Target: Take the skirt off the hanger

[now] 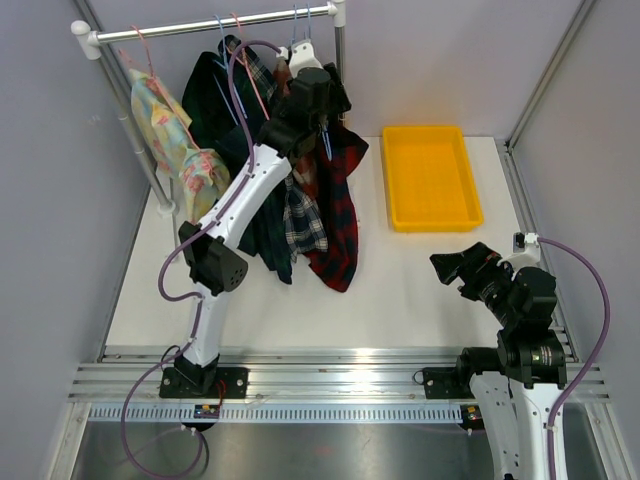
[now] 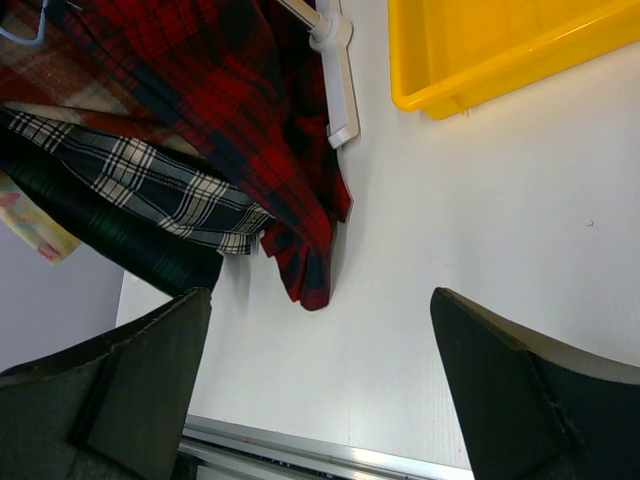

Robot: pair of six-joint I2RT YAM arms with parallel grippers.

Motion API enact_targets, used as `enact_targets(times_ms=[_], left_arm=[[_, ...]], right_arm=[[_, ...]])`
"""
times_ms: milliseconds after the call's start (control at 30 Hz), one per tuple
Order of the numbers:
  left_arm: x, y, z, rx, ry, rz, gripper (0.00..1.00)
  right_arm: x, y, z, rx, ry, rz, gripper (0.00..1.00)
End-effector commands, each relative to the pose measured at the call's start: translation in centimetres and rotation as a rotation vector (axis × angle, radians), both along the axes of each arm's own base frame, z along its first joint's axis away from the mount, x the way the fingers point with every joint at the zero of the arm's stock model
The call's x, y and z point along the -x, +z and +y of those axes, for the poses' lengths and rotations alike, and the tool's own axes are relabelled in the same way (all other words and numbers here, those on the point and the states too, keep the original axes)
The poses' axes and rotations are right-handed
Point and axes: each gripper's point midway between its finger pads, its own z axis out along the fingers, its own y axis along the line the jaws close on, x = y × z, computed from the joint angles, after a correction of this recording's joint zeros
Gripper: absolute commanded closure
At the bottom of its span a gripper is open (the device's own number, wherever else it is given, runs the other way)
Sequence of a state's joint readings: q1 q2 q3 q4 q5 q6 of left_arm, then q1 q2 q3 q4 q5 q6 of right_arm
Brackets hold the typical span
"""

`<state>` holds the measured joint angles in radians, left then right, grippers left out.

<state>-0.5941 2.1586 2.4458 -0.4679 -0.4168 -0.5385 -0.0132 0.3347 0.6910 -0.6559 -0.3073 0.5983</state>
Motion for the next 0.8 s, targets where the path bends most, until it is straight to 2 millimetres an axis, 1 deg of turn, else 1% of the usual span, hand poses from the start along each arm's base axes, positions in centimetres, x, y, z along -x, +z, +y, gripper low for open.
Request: enact_targets(times_ms=[0, 33, 100, 133, 200, 233, 367, 400, 500, 533, 600, 633, 700, 733, 767], left_arm=[[-1.0, 1.7, 0.7, 0.074, -0.007, -0.040, 0.43], [-1.2, 1.8, 0.8, 0.076, -0.006, -0.042, 0.57], [-1.4, 1.8, 1.1, 0.077, -0.006, -0.044, 0.74], [-1.4, 1.9, 1.1, 0.073, -0.011, -0.048, 0.85], [-1.3, 2.6, 1.2, 0.077, -0.014, -0.064, 0.98], [-1.1, 3.0, 1.3, 0.075, -0.018, -0.072, 1.00], [-0.1, 5.6, 1.8, 0.075, -0.031, -0.123, 1.00], [0.6, 6.9, 2.2, 0.078, -0.027, -0.143, 1.00], [1.7, 9.0, 3.1, 0.063, -0.017, -0.178, 1.00], [2.6, 10.5, 3.7, 0.068, -0.006, -0.203, 1.00], [3.7, 12.0, 4.0, 0.052, -0.004, -0.233, 1.00], [4.7, 13.5, 4.6, 0.059, 0.005, -0.259, 1.00], [5.8, 14.8, 4.8, 0.058, -0.002, -0.282, 1.00], [6.3, 15.3, 5.0, 0.061, -0.004, -0.288, 1.00], [7.1, 16.3, 5.4, 0.069, -0.005, -0.302, 1.00]], right_arm=[[-0.2, 0.8, 0.3, 0.010, 0.024, -0.040, 0.01], [-0.2, 0.9, 0.3, 0.010, 0.021, -0.041, 0.00], [-0.2, 0.8, 0.3, 0.011, 0.021, -0.040, 0.00], [-0.3, 0.8, 0.3, 0.012, 0.021, -0.040, 0.00], [-0.3, 0.7, 0.2, 0.011, 0.018, -0.037, 0.01], [-0.3, 0.7, 0.2, 0.011, 0.018, -0.035, 0.01], [-0.3, 0.7, 0.2, 0.011, 0.018, -0.034, 0.00], [-0.3, 0.8, 0.2, 0.012, 0.015, -0.037, 0.01], [-0.4, 0.9, 0.1, 0.015, 0.011, -0.039, 0.01], [-0.4, 1.0, 0.1, 0.015, 0.011, -0.040, 0.01], [-0.5, 1.4, 0.0, 0.016, 0.008, -0.043, 0.00], [-0.6, 1.8, 0.0, 0.019, 0.007, -0.053, 0.00], [-0.8, 2.5, 0.0, 0.018, 0.008, -0.067, 0.01], [-0.8, 3.2, 0.1, 0.015, 0.010, -0.080, 0.00], [-0.8, 3.5, 0.2, 0.014, 0.016, -0.085, 0.01]])
